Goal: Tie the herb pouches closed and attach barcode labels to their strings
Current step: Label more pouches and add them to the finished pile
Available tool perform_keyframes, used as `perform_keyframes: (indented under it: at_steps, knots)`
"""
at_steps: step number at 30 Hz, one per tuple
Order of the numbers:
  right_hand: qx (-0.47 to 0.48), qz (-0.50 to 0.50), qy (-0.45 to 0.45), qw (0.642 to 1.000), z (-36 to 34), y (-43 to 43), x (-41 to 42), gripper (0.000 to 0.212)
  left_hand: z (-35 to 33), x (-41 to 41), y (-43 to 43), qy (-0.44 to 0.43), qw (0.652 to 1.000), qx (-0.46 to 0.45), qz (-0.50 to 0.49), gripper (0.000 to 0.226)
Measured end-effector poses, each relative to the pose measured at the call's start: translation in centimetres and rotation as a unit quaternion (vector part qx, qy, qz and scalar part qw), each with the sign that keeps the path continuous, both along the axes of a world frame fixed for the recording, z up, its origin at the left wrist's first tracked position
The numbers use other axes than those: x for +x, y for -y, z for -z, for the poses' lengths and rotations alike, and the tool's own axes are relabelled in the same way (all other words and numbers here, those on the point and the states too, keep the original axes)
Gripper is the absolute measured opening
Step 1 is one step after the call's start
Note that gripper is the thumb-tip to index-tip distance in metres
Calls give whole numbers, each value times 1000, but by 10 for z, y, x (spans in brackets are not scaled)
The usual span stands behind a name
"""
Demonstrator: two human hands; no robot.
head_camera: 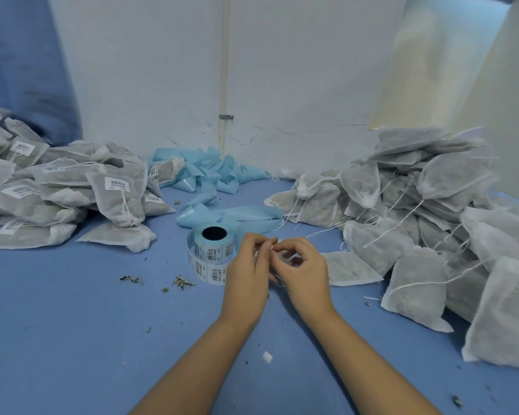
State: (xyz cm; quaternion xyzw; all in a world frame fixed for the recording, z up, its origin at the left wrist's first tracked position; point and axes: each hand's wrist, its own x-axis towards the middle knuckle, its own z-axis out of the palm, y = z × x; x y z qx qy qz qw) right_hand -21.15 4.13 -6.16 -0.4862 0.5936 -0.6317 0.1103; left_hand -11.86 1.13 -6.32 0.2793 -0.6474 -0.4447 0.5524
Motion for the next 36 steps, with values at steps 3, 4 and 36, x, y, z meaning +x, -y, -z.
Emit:
perform_keyframes:
  at_steps: [3,4,36]
  knots:
    - [-5,-13,69,998,-2,1,2,20,0,-1,-1,-23,999,17,27,14]
    - [-8,-13,89,996,-2,1,2,22,0,-1,-1,-22,999,17,34,16]
    - [-15,-221,574,788,-9,3,-20,5,6,-1,7,220,959,-132,-124,9]
